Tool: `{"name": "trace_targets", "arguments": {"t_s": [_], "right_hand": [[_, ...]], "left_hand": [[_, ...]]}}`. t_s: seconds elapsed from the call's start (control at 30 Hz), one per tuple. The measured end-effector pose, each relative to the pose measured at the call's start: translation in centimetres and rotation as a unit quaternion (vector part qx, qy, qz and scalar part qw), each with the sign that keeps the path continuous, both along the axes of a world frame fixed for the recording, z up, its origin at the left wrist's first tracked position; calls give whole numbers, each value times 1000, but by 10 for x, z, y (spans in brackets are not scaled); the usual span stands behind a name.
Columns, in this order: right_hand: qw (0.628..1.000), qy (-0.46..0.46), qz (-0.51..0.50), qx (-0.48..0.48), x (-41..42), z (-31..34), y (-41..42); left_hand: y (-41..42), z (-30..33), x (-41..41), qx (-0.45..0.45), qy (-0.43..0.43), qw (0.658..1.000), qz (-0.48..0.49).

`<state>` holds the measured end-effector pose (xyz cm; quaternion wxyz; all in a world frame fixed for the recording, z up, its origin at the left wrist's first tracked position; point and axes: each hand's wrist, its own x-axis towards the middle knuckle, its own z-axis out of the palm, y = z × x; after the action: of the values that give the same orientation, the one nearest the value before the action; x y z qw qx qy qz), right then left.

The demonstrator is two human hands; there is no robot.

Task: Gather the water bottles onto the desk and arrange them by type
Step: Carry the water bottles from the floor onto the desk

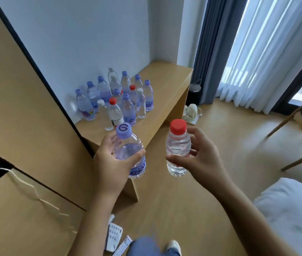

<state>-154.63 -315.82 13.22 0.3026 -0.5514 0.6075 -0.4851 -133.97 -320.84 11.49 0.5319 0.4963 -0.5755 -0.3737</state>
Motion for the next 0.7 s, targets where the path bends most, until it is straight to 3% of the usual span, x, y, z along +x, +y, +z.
{"name": "trace_targets", "arguments": {"t_s": [0.4,0.7], "right_hand": [[996,-5,73,54,-25,-48,-193],[981,22,138,136,-4,-97,-320]], "left_hand": [[-130,-54,-21,57,12,988,144],[-207,-95,-19,103,-36,969,221]]}}
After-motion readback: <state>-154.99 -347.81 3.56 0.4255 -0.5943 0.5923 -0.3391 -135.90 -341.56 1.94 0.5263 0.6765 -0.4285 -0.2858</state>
